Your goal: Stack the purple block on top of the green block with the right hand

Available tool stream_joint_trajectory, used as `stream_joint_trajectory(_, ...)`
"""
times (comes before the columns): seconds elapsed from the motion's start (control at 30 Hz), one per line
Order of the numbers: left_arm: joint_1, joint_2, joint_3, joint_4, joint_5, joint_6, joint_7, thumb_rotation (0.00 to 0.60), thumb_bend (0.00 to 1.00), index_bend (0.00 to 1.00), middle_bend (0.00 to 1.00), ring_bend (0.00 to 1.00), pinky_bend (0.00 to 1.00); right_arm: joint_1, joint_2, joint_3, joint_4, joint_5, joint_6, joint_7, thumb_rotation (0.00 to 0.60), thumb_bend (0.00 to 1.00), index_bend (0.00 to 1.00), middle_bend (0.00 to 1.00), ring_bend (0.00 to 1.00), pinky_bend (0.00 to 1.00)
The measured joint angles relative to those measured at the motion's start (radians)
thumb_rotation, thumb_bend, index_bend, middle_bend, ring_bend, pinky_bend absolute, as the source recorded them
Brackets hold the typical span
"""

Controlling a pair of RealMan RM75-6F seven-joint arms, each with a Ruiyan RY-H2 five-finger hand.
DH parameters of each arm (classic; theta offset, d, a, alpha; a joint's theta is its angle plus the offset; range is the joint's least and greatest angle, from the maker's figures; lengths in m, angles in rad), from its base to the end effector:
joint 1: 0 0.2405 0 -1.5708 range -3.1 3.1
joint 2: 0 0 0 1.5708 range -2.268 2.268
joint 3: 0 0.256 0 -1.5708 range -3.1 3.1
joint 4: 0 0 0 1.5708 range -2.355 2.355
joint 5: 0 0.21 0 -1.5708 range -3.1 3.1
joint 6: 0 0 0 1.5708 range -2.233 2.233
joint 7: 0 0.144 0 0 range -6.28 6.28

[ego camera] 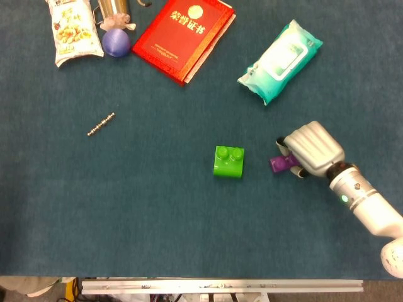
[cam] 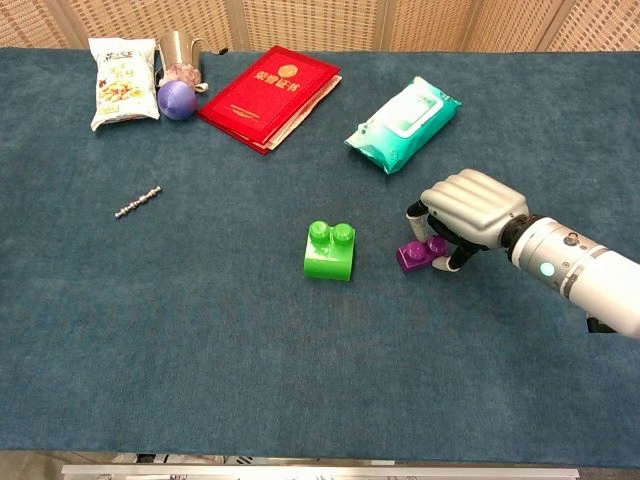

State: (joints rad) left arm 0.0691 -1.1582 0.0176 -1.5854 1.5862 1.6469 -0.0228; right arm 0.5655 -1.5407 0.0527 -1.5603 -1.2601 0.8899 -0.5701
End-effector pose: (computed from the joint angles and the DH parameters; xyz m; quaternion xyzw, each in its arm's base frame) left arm -0.3196 0.1183 0.1565 -0.5639 -0.3975 -0.3976 0.6049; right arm -0.1896 -0.2650 -0.0448 0.8294 -0.3191 0.2611 0.3769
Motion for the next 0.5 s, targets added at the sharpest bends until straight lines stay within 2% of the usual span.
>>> stream_joint_trajectory(0.37, 0.002, 0.000, 0.003, -0.007, 0.010, 0.002, 0.007, 0.600, 0.29, 0.24, 0.24, 0.19, 0.09, 0.050, 0.028, 0.022, -0.146, 0.059, -0.005, -0.022, 0.600, 0.26, 0.69, 0.87, 0.92, 1.00)
stream_joint_trajectory(0.5, 0.003, 0.001, 0.003, -0.005, 0.011, 0.003, 0.006, 0.600, 0.29, 0.24, 0.24, 0.19, 0.09, 0.073, 0.017, 0.021, -0.163, 0.081, -0.013, -0.043, 0.600, 0.26, 0.69, 0.87, 0.92, 1.00)
